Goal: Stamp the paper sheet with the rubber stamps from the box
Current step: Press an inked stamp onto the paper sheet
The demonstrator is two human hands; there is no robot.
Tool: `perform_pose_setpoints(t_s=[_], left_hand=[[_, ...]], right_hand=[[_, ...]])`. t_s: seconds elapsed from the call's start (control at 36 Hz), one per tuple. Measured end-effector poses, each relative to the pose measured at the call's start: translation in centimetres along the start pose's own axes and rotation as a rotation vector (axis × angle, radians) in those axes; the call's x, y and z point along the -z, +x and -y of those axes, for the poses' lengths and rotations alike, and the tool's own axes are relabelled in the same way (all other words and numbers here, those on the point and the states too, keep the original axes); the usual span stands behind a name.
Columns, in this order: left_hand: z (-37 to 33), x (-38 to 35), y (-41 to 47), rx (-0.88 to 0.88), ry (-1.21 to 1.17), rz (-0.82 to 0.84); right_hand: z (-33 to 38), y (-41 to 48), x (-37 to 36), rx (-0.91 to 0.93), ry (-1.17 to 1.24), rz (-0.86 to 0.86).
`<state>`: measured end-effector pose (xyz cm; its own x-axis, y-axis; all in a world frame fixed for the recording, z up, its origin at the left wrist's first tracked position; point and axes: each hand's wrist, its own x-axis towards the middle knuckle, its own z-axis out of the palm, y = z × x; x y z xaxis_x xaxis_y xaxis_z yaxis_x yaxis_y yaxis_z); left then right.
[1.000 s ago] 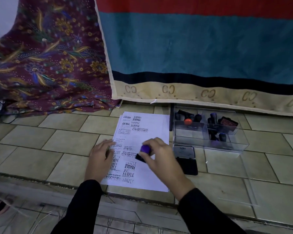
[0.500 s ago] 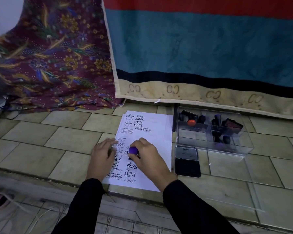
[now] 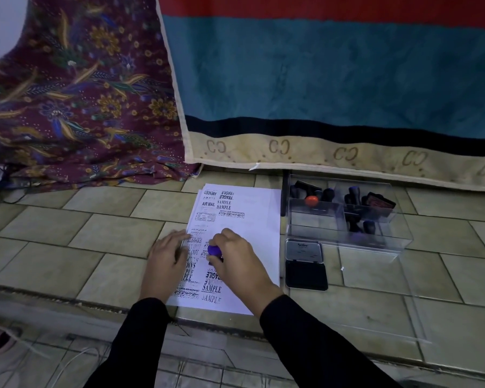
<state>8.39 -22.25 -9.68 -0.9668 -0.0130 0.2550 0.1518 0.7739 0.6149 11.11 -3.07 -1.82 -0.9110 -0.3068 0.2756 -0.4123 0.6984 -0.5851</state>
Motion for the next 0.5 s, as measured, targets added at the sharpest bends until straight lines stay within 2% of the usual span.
perform_pose_setpoints(t_s=[0.14,0.31,0.42,0.5], left_hand=[[0.6,-0.1,0.2,-0.010,-0.003,0.005],[0.7,0.0,0.1,-0.008,-0.032,0.014],[0.6,0.1,0.1,0.008,-0.057,0.014],[0.5,0.1,0.0,0.003,-0.075,0.006]], right_hand=[[-0.8,-1.1,-0.2,-0.067,0.145,-0.056],[-2.5,-1.4,5.1,-0.248,0.455,-0.421],[-5.7,-1.8,11.4,-0.336,0.428,-0.604],[-9.9,-2.7,15.5,-0.378,0.259,-0.664]])
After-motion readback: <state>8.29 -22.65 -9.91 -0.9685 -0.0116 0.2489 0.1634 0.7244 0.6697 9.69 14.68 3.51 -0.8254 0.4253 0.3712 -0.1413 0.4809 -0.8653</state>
